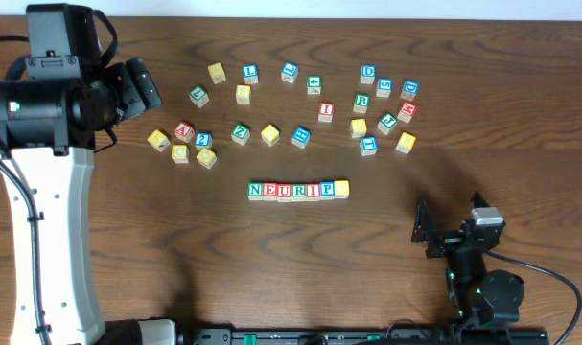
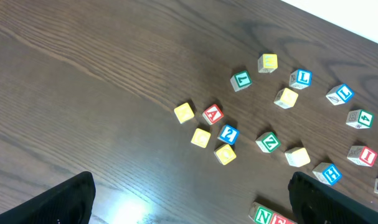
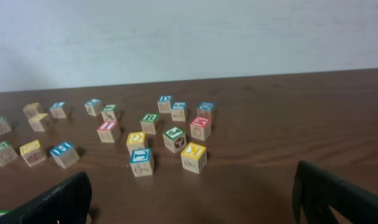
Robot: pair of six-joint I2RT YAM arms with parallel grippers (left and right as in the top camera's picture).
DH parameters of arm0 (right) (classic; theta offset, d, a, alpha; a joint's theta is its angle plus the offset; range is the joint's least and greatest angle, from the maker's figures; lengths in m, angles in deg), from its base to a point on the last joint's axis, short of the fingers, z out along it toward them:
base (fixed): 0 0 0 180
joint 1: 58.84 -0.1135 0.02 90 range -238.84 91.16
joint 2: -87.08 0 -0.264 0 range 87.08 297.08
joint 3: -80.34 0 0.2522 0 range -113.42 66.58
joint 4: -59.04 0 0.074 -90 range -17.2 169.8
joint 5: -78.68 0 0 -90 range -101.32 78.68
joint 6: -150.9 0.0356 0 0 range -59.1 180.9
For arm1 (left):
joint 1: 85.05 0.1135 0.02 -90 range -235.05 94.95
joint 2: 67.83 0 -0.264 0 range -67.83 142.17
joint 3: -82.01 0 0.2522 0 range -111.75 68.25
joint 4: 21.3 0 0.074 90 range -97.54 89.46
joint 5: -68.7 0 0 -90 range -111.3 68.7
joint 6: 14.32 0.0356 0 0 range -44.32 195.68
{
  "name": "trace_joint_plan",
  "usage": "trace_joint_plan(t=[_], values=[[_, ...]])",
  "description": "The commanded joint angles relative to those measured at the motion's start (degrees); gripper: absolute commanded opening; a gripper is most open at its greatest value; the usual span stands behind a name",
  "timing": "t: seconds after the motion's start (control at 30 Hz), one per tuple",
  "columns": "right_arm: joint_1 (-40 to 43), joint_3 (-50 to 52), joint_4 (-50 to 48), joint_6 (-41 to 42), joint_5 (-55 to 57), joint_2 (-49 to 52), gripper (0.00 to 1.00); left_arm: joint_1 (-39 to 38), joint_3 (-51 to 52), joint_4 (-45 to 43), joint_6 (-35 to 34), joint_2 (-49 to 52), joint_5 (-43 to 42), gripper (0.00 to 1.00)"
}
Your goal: Spell out NEURIPS
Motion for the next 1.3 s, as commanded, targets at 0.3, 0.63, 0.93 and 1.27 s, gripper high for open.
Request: trace_joint_plan(t=[0.3,0.63,0.93,1.27], values=[[0.4,0.2,-0.1,-0.7,-0.5,-0.6,0.99,0.1,-0.8,0.2,0.7,0.1,0.5,0.98],[0.5,0.2,-0.1,-0.8,-0.5,-0.6,0.99,0.1,-0.8,0.2,0.7,0.1,0.5,0.98],[0.4,0.2,-0.1,-0.8,-0.5,-0.6,0.99,0.1,-0.8,0.2,0.7,0.1,0.5,0.98],[0.5,0.2,-0.1,-0.7,-0.5,-0.6,0.99,-0.8,0.2,1.5,3.1,-1.7,3.8,0.98]])
